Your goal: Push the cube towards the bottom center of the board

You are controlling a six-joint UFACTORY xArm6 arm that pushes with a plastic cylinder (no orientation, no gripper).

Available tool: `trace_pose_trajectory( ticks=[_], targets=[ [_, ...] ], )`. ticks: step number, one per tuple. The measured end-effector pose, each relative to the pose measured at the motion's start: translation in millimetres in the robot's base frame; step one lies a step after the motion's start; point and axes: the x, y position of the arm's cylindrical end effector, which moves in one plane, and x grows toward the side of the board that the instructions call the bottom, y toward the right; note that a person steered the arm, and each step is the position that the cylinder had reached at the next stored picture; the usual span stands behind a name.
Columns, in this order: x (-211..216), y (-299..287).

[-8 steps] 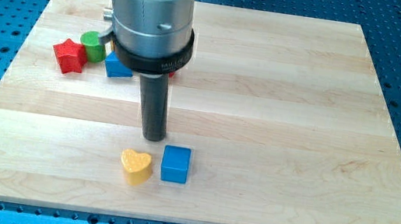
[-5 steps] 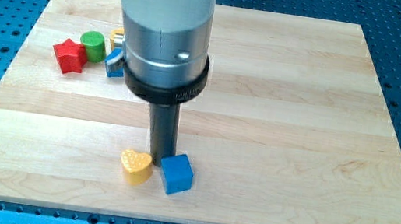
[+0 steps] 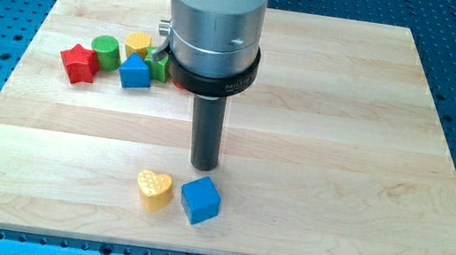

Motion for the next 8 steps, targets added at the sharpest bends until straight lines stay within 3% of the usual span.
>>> trace_pose_trajectory(
  ticks=[8],
  targets=[
    [-3, 59]
  ],
)
